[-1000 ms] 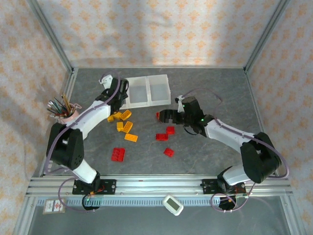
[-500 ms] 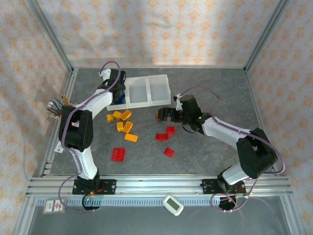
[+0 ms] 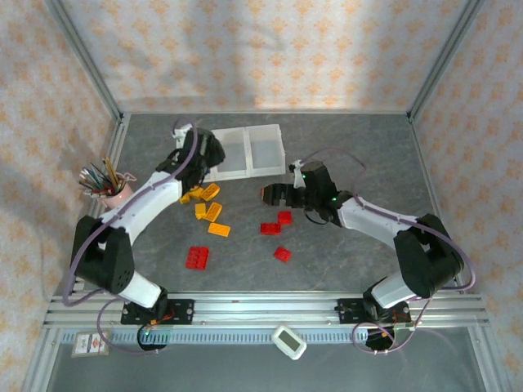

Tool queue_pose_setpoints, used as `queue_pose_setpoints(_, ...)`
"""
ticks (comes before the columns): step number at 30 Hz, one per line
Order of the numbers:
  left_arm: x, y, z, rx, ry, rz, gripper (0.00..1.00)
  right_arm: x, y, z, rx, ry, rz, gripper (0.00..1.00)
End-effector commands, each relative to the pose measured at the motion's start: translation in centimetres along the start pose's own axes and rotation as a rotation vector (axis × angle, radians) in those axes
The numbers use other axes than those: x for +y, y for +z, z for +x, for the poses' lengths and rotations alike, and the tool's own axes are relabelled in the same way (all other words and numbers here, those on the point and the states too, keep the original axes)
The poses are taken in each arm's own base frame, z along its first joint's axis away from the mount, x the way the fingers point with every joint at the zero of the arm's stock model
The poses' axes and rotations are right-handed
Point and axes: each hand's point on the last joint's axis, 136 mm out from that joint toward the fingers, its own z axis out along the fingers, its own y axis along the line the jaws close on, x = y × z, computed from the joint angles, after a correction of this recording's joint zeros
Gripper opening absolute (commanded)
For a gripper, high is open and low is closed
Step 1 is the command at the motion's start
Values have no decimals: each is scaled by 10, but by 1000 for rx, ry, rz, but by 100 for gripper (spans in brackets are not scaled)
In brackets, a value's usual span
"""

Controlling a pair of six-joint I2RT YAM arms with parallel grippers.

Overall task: Sort the legos into containers by color
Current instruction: Pick up the lego from the center of the table.

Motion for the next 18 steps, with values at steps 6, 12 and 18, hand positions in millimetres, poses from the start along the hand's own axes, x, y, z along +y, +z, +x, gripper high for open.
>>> queue_pose_setpoints(6, 16, -42, 102, 162, 53, -71, 78, 1, -6, 28, 1, -67, -34, 100)
queue_pose_setpoints(12, 28, -55, 151, 234, 54, -104, 79, 2, 2, 48, 28, -101, -49, 100)
queue_pose_setpoints(18, 37, -61, 184, 278, 68, -151, 83, 11, 0, 51, 4, -164, -48, 100)
